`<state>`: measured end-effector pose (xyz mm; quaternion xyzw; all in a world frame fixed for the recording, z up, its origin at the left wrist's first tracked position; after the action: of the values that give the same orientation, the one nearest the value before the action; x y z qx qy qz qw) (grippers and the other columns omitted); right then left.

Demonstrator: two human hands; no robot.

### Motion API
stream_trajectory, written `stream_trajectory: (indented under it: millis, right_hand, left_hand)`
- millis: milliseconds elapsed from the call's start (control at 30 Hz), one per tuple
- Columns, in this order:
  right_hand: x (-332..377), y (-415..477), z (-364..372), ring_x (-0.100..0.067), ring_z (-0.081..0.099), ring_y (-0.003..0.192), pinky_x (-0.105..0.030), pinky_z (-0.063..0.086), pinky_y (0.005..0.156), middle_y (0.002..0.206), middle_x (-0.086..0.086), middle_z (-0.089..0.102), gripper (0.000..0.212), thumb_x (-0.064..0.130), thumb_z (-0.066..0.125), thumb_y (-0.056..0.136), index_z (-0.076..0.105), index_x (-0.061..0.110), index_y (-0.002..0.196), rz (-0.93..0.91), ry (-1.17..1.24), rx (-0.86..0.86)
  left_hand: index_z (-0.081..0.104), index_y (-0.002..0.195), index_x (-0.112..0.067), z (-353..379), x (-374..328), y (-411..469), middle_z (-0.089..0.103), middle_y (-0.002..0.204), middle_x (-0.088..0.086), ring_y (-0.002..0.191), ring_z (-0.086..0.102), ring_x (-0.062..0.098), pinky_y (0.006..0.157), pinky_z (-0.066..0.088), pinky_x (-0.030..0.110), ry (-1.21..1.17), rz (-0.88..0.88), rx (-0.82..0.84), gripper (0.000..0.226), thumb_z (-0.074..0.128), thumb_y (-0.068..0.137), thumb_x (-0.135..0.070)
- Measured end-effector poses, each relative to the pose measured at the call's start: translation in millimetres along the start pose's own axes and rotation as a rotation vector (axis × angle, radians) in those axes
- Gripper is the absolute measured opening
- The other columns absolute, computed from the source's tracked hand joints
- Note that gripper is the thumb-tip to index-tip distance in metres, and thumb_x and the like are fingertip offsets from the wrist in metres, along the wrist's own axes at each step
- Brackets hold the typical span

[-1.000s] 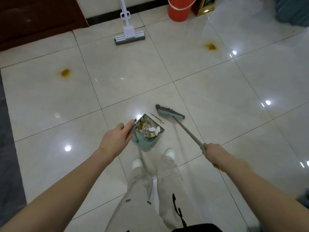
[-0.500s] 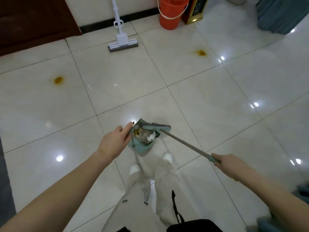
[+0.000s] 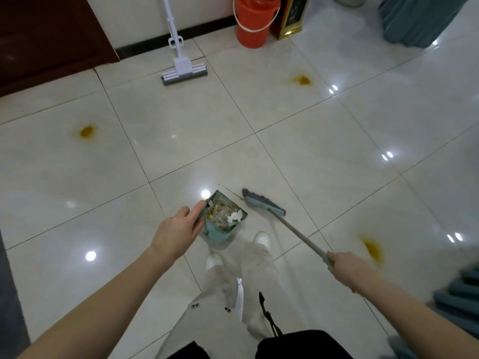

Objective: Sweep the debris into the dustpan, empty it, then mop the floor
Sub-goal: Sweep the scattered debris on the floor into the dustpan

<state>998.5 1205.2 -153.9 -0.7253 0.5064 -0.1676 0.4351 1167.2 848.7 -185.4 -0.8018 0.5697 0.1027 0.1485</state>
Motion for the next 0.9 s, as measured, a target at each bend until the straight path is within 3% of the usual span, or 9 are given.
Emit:
stream_trajectory:
  millis: [100,333,533,700,800,900]
  right_hand:
    - [-3,-10,7,-0.017,0.055,0.069,-0.027,0.041,0.052,0.074,0.005,0.041,0.023,0.029,0.040,0.101,0.049,0.021,0.120,-0.075,-0.152,-0.001]
    - [-22,-9,-18,-0.021,0.062,0.091,-0.033,0.054,0.077,0.105,0.001,0.062,0.030,0.040,0.043,0.098,0.051,0.034,0.126,-0.063,-0.171,-0.033]
    - [-11,-6,-37,-0.013,0.049,0.059,-0.031,0.050,0.060,0.096,-0.003,0.059,0.030,0.037,0.039,0.101,0.052,0.026,0.126,0.003,-0.046,-0.076]
    - [30,14,-43,-0.022,0.058,0.070,-0.035,0.055,0.066,0.081,-0.001,0.050,0.016,0.032,0.038,0.101,0.049,0.021,0.102,-0.044,-0.028,-0.157]
    - [53,25,-40,-0.024,0.053,0.077,-0.032,0.043,0.064,0.072,0.002,0.041,0.017,0.022,0.038,0.100,0.053,0.020,0.107,-0.056,-0.051,-0.165]
    - [67,25,-31,-0.024,0.051,0.077,-0.031,0.042,0.066,0.070,0.003,0.037,0.027,0.015,0.039,0.098,0.056,0.017,0.119,-0.090,-0.186,-0.111]
  left_hand:
    - [0.036,0.127,-0.028,2,2,5,0.052,0.073,0.006,0.044,0.050,0.030,0.041,0.045,0.032,0.005,-0.017,-0.010,0.034,0.034,0.095,-0.040]
    - [0.035,0.132,-0.027,-2,5,11,0.053,0.079,0.007,0.052,0.055,0.032,0.048,0.048,0.033,0.023,-0.067,0.020,0.036,0.044,0.097,-0.034]
    - [0.035,0.127,-0.028,0,8,2,0.053,0.074,0.007,0.044,0.051,0.031,0.043,0.045,0.031,0.026,-0.047,0.007,0.035,0.049,0.095,-0.032]
    - [0.038,0.127,-0.028,-3,9,-8,0.051,0.071,0.005,0.041,0.048,0.028,0.040,0.044,0.030,0.055,-0.034,-0.013,0.033,0.041,0.096,-0.036]
    - [0.037,0.129,-0.028,-4,14,-13,0.050,0.071,0.005,0.040,0.045,0.026,0.039,0.037,0.027,0.085,-0.017,-0.026,0.035,0.040,0.095,-0.037]
    - [0.040,0.129,-0.026,-2,21,-17,0.050,0.070,0.005,0.037,0.043,0.025,0.036,0.035,0.025,0.106,-0.010,-0.031,0.037,0.049,0.094,-0.034]
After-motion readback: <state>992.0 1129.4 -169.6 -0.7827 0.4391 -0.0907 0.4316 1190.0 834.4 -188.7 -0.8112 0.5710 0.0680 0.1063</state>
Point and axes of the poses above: each hand's wrist, its own y-axis towards the middle knuckle, its own z-axis out of the palm, x = y × z, the point moved 1 cm from there along y, towards the middle knuckle
